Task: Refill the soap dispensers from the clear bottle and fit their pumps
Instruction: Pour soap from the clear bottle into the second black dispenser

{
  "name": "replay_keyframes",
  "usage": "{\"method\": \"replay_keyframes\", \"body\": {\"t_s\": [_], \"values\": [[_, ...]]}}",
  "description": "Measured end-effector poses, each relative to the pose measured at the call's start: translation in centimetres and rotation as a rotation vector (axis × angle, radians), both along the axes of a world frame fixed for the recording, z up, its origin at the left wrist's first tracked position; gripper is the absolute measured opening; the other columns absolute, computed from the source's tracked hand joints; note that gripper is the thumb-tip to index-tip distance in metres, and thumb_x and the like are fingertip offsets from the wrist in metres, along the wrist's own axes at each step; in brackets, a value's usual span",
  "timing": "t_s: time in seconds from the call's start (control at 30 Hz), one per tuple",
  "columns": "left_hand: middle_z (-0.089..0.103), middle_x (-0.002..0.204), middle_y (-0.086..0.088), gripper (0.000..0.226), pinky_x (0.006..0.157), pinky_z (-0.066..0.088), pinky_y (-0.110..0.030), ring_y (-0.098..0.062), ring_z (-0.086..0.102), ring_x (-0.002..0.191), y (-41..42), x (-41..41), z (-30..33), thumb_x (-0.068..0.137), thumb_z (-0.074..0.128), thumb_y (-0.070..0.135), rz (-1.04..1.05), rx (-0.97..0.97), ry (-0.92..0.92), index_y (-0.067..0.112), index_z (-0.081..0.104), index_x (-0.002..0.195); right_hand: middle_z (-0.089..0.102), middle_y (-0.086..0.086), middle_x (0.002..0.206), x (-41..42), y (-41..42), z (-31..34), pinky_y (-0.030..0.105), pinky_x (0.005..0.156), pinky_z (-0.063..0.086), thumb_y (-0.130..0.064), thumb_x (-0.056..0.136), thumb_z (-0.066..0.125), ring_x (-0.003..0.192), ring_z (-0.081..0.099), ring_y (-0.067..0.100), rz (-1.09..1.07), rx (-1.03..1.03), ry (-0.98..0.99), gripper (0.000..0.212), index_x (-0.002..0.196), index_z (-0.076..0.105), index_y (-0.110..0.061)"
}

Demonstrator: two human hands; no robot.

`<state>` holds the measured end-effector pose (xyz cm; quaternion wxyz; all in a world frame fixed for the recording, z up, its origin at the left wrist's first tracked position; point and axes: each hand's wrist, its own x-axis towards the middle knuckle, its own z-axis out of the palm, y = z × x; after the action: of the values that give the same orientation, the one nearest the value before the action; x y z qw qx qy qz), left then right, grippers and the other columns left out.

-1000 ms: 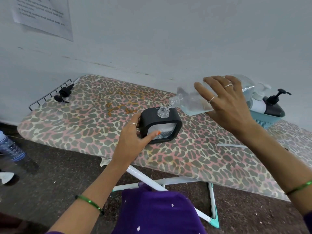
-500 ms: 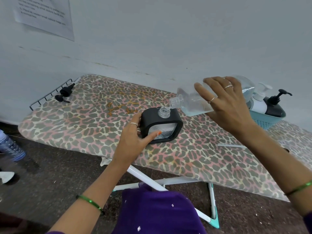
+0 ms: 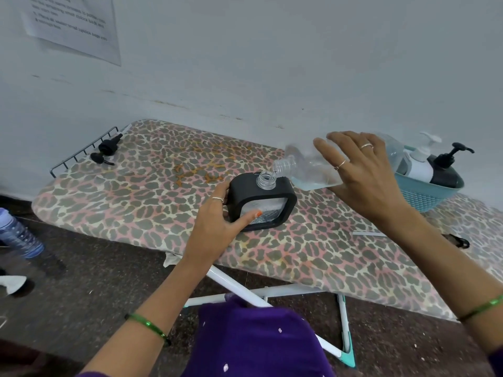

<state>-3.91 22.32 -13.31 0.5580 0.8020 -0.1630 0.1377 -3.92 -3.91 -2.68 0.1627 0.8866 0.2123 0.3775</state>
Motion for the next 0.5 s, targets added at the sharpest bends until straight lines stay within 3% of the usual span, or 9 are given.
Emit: {"method": "replay_keyframes", "body": {"t_s": [0.17,0.27,0.4,0.5], "values": [[0.062,0.116,0.006,0.068,0.085,0.056,-0.023,-0.008,0.062,0.105,0.0,0.0,0.0,0.078,0.075,0.043,-0.002,0.003,0.009,0.023,0.045,0.136,0.058,0.013,0.12,-0.4,0.9,-0.6,0.047,0.086,0.039,-0.012,0.069,0.079,0.108,0.054,0.036,0.03,0.146,0.056,0.071,0.129,0.041,-0.016],[0.061,0.111,0.011,0.063,0.079,0.053,-0.013,-0.001,0.061,0.101,0.0,-0.1,0.3,0.079,0.077,0.035,-0.015,-0.025,0.025,0.028,0.045,0.133,0.057,0.012,0.123,-0.7,1.5,-0.7,0.047,0.087,0.041,-0.019,0.069,0.081,0.11,0.054,0.036,0.034,0.285,0.141,0.073,0.131,0.042,-0.017],[0.062,0.112,0.008,0.064,0.078,0.052,-0.012,-0.005,0.063,0.101,0.0,-0.2,0.2,0.08,0.077,0.035,-0.01,-0.019,0.036,0.029,0.044,0.134,0.056,0.011,0.122,-1.2,2.4,-0.2,0.047,0.084,0.044,-0.019,0.068,0.08,0.105,0.054,0.034,0.075,0.599,0.255,0.074,0.131,0.041,-0.018],[0.062,0.115,0.007,0.065,0.081,0.054,-0.016,-0.007,0.062,0.103,0.0,-0.2,0.1,0.08,0.077,0.036,-0.01,-0.008,0.031,0.029,0.043,0.136,0.055,0.002,0.116,-1.3,2.7,0.1,0.038,0.083,0.047,-0.024,0.072,0.079,0.101,0.054,0.024,0.103,0.823,0.289,0.072,0.132,0.04,-0.02]]}}
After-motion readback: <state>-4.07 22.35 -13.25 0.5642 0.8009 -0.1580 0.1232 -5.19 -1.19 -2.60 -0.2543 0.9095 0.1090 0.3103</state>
